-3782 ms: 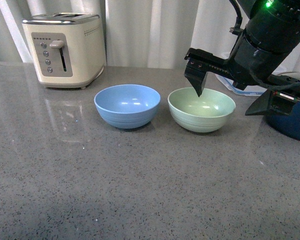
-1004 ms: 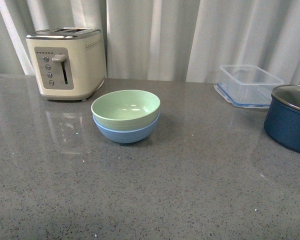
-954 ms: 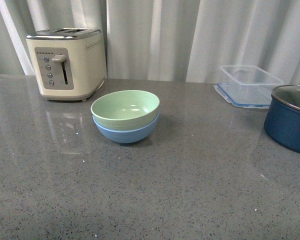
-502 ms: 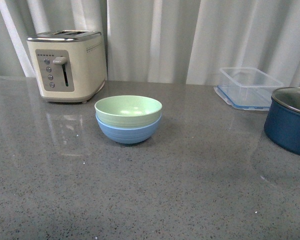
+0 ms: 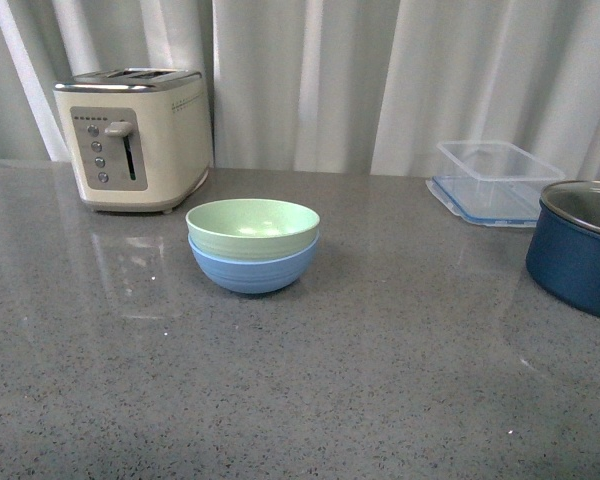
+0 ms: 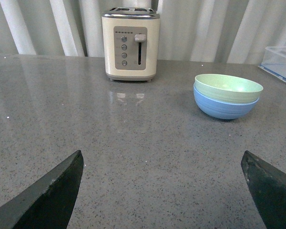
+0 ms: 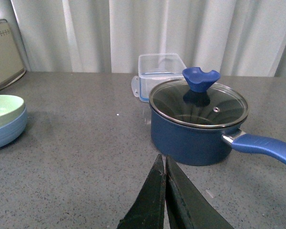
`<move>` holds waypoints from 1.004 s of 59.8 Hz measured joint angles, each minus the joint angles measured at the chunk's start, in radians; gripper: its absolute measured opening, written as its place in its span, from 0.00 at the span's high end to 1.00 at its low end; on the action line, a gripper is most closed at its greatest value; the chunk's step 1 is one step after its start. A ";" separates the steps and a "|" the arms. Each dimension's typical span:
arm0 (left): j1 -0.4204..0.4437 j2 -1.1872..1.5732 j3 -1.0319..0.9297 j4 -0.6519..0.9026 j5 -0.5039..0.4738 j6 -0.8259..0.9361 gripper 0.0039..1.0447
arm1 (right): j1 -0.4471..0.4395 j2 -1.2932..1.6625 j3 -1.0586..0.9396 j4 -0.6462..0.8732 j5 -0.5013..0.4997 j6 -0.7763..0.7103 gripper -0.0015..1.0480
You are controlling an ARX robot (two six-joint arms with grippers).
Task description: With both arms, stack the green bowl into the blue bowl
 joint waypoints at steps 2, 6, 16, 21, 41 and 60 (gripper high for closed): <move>0.000 0.000 0.000 0.000 0.000 0.000 0.06 | -0.028 -0.023 -0.013 -0.013 -0.046 0.000 0.99; 0.000 0.000 0.000 0.000 0.000 0.000 0.06 | -0.070 -0.062 -0.032 -0.032 -0.082 0.000 0.99; 0.000 0.000 0.000 0.000 0.000 0.000 0.06 | -0.087 -0.166 -0.071 -0.095 -0.086 0.000 0.99; 0.000 0.000 0.000 0.000 0.000 0.000 0.06 | -0.087 -0.208 -0.084 -0.123 -0.086 0.000 0.99; 0.000 0.000 0.000 0.000 0.000 0.000 0.06 | -0.087 -0.334 -0.134 -0.192 -0.087 0.000 0.99; 0.000 0.000 0.000 0.000 0.000 0.000 0.06 | -0.087 -0.471 -0.134 -0.322 -0.087 0.000 0.99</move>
